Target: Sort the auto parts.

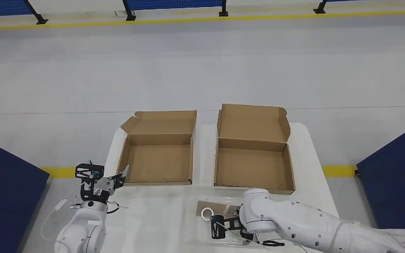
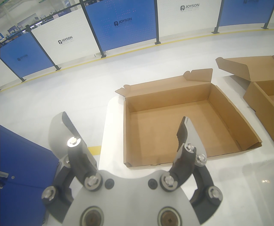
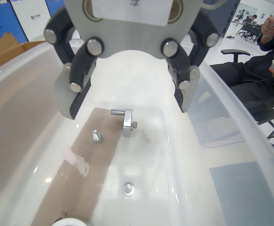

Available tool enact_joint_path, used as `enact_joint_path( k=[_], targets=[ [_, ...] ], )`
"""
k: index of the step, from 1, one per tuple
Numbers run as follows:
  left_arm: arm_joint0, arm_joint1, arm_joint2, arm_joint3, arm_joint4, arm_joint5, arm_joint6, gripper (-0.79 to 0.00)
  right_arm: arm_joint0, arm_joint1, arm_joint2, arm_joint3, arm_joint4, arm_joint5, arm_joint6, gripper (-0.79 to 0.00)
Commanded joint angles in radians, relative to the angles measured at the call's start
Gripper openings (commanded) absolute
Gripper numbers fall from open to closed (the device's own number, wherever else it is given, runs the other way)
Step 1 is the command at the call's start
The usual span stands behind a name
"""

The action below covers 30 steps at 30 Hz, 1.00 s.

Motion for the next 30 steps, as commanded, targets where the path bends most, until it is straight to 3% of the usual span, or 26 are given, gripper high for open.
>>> enact_joint_path(
  k=[1, 8, 19, 30],
  targets=[
    [0.0, 0.0, 0.0, 0.0, 0.0, 0.0, 0.0, 0.0, -0.005, 0.001, 0.004, -0.001, -0.001, 0.003, 0.006, -0.394],
    [0.0, 0.0, 0.0, 0.0, 0.0, 0.0, 0.0, 0.0, -0.02, 0.001, 0.019, -0.002, -0.019, 0.002, 0.005, -0.397],
    [0.0, 0.0, 0.0, 0.0, 0.0, 0.0, 0.0, 0.0, -0.035, -0.008, 0.026, 0.014, -0.034, -0.014, 0.017, -0.465],
    [0.0, 0.0, 0.0, 0.0, 0.0, 0.0, 0.0, 0.0, -0.034, -0.028, 0.012, 0.046, -0.051, -0.024, 0.007, -0.462]
  ],
)
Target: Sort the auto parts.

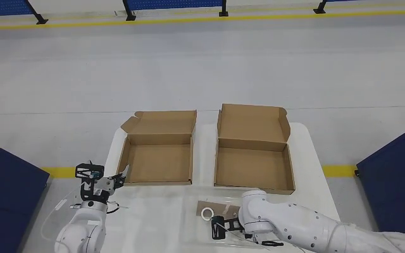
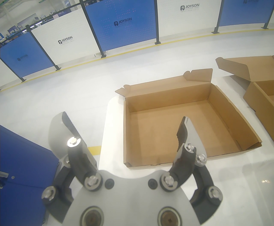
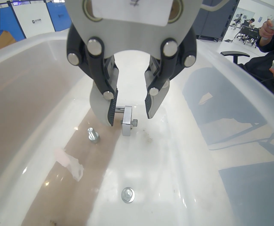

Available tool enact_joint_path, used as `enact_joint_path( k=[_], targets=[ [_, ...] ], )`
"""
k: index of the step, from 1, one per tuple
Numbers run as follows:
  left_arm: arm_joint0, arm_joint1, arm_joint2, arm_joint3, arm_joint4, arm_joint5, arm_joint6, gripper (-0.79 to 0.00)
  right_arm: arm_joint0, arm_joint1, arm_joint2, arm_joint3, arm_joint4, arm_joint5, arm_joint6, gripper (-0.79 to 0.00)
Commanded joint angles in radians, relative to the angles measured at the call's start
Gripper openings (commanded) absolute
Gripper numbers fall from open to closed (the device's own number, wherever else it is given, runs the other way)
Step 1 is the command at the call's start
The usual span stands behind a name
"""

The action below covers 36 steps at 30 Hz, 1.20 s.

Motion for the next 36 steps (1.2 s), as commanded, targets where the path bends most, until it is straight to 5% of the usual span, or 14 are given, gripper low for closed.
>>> enact_joint_path(
  k=[1, 28, 30, 33, 36],
  targets=[
    [0.0, 0.0, 0.0, 0.0, 0.0, 0.0, 0.0, 0.0, 0.0, -0.003, -0.002, 0.004, -0.008, 0.003, 0.003, -0.462],
    [0.0, 0.0, 0.0, 0.0, 0.0, 0.0, 0.0, 0.0, -0.031, -0.047, 0.008, 0.061, -0.051, 0.002, 0.002, -0.453],
    [0.0, 0.0, 0.0, 0.0, 0.0, 0.0, 0.0, 0.0, -0.033, -0.05, 0.008, 0.064, -0.054, 0.005, 0.005, -0.496],
    [0.0, 0.0, 0.0, 0.0, 0.0, 0.0, 0.0, 0.0, -0.035, -0.053, 0.011, 0.071, -0.056, 0.006, 0.006, -0.785],
    [0.0, 0.0, 0.0, 0.0, 0.0, 0.0, 0.0, 0.0, -0.036, -0.055, 0.017, 0.071, -0.057, 0.008, 0.008, -0.785]
  ],
)
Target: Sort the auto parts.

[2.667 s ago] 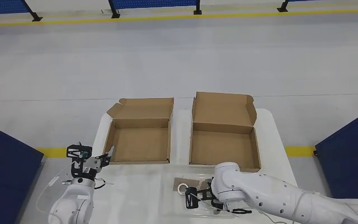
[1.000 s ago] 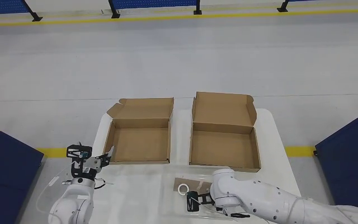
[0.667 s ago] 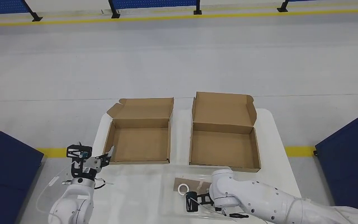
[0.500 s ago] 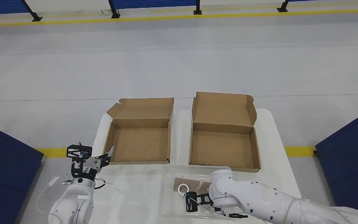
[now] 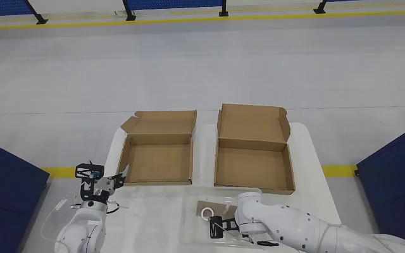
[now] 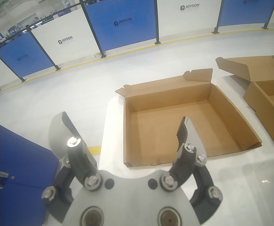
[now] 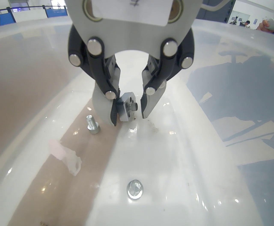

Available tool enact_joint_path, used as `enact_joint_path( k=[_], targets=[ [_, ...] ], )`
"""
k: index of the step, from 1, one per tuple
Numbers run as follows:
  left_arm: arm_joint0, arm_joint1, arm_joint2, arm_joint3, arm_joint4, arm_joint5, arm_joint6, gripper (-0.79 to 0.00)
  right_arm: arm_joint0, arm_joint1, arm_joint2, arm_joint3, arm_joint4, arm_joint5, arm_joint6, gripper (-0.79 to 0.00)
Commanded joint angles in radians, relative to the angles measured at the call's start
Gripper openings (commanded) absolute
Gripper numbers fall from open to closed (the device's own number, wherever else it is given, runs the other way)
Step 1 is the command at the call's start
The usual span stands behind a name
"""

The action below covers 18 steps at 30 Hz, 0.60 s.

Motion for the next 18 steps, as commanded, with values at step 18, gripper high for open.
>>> enact_joint_path(
  k=[18],
  targets=[
    [0.0, 0.0, 0.0, 0.0, 0.0, 0.0, 0.0, 0.0, -0.012, 0.048, 0.037, -0.097, 0.027, 0.027, 0.027, -0.785]
  ],
)
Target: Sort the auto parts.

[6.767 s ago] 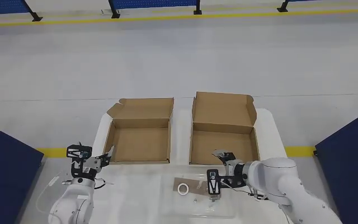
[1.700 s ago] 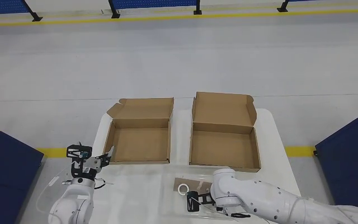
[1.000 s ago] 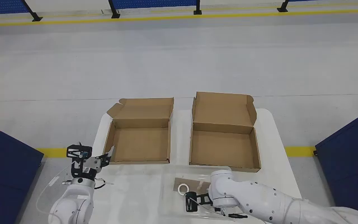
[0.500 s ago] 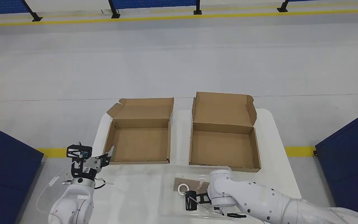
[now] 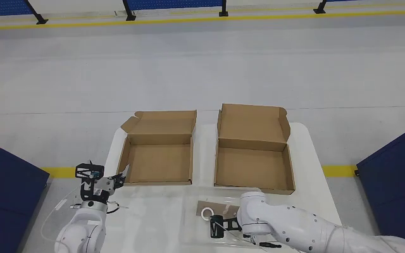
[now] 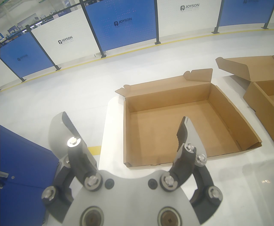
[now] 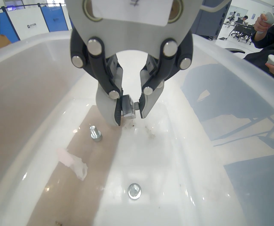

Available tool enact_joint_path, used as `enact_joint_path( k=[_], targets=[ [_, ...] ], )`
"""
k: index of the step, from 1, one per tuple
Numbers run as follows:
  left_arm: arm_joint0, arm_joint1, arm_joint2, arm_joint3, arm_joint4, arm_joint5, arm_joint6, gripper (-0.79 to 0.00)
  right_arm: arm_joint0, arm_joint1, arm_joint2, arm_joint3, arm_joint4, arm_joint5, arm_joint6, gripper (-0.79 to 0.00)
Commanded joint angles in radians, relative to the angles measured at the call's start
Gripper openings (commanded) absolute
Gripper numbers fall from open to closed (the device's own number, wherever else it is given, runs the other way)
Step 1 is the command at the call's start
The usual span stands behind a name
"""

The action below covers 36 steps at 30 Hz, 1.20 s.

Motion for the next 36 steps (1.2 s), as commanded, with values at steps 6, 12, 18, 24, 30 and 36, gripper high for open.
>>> enact_joint_path(
  k=[6, 12, 18, 24, 30, 36],
  targets=[
    [0.0, 0.0, 0.0, 0.0, 0.0, 0.0, 0.0, 0.0, -0.014, 0.034, 0.033, -0.043, 0.021, -0.014, -0.014, -0.785],
    [0.0, 0.0, 0.0, 0.0, 0.0, 0.0, 0.0, 0.0, -0.033, 0.061, 0.072, -0.078, 0.04, -0.032, -0.032, -0.785],
    [0.0, 0.0, 0.0, 0.0, 0.0, 0.0, 0.0, 0.0, -0.063, 0.099, 0.148, -0.118, 0.085, -0.052, -0.066, -0.785],
    [0.0, 0.0, 0.0, 0.0, 0.0, 0.0, 0.0, 0.0, -0.063, 0.099, 0.148, -0.118, 0.085, -0.052, -0.066, -0.785],
    [0.0, 0.0, 0.0, 0.0, 0.0, 0.0, 0.0, 0.0, -0.071, 0.098, 0.153, -0.111, 0.097, -0.05, -0.1, -0.785],
    [0.0, 0.0, 0.0, 0.0, 0.0, 0.0, 0.0, 0.0, -0.09, 0.136, 0.28, -0.039, 0.305, -0.156, -0.24, -0.785]
  ],
)
